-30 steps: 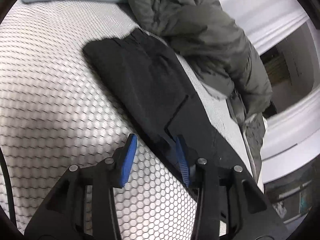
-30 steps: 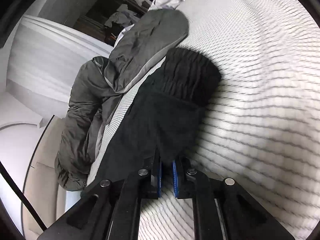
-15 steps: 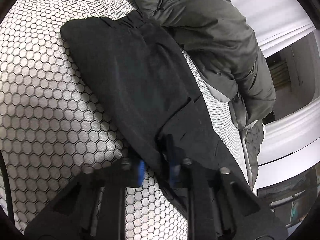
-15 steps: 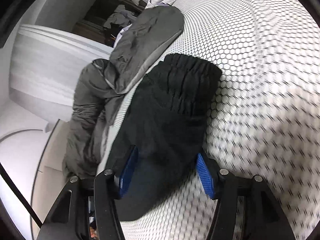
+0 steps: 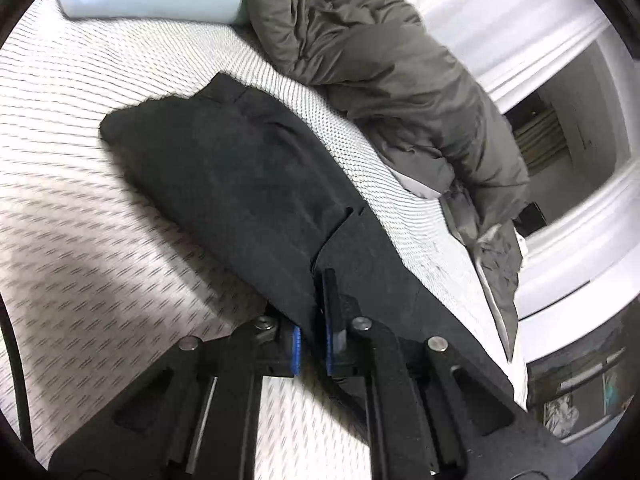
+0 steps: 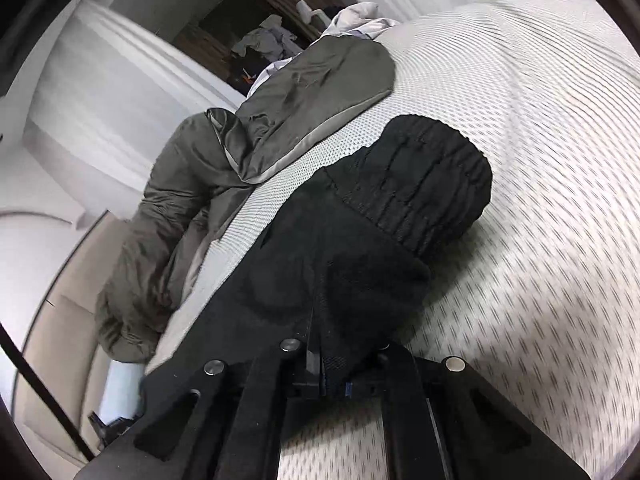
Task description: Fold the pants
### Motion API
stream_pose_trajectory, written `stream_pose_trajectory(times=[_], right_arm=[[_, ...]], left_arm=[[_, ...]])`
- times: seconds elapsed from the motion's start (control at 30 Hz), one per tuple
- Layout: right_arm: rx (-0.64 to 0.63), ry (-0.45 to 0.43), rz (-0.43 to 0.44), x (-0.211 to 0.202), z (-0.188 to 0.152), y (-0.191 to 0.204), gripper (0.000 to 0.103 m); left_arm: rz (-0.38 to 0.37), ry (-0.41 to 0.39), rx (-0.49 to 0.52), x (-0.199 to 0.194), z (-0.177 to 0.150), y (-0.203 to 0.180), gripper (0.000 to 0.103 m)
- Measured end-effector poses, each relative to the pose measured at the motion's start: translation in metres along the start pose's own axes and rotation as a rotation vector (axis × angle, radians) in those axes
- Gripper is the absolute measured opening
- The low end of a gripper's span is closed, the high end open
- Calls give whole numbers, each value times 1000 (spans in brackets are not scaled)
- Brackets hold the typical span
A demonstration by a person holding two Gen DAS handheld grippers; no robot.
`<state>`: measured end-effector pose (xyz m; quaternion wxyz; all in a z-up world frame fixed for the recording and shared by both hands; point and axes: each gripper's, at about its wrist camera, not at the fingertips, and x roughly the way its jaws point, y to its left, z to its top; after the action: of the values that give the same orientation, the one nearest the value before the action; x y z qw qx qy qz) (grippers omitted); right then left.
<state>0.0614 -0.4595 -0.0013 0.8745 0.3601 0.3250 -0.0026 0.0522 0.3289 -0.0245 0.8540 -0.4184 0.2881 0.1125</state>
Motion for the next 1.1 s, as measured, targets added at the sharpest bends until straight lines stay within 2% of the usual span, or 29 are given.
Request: stream_pose_trajectory(times=[0.1, 0.17, 0.27, 0.33, 0.37, 0.4, 0.43, 0.47, 0.5, 0.57, 0.67, 0.7, 0.73, 0.87, 0.93, 1.0, 1.1], right_arm=[[9, 13, 35, -34, -28, -17, 5], [29, 23, 46, -45, -40, -28, 5], [-13, 57, -12, -45, -46, -28, 10], [-64, 46, -70, -50, -48, -23, 30], [-71, 26, -86, -56, -50, -23, 37], [-76, -13, -93, -69, -52, -23, 51], [-78, -36, -102, -77, -54, -24, 65], [-84, -54, -122, -84, -54, -23, 71], [-112, -74, -134, -96, -54, -20, 75], [-185, -98, -177, -111, -53, -7, 76], [-334, -121, -174, -126, -57, 26, 94], [-392, -100, -160, -123, -61, 42, 99], [-438, -77, -147, -119, -65, 53, 99], [-652, 31, -87, -79, -97, 106, 100], [-730, 130, -55, -45, -116, 126, 100], [-776, 221, -44, -9, -135, 143, 100], [-830, 275, -18, 29, -159, 165, 100]], left_arm=[[46, -11, 82, -34, -19, 5, 6], [83, 10, 122, -43, -32, 13, 7], [121, 34, 136, -49, -42, 26, 12], [123, 14, 142, -64, -43, 29, 12], [133, -16, 172, -76, -43, 26, 16], [151, -46, 215, -88, -45, 21, 21], [166, -65, 246, -97, -47, 18, 37], [167, -88, 280, -110, -50, 13, 49], [154, -106, 310, -122, -53, 8, 52], [134, -111, 382, -138, -61, -6, 69], [87, -106, 482, -150, -77, -36, 92], [58, -103, 513, -151, -84, -49, 96], [32, -96, 535, -150, -90, -60, 102], [-76, -37, 638, -123, -130, -114, 102], [-136, 50, 722, -91, -163, -146, 102], [-150, 123, 799, -61, -192, -171, 102], [-167, 241, 892, -17, -234, -199, 102]])
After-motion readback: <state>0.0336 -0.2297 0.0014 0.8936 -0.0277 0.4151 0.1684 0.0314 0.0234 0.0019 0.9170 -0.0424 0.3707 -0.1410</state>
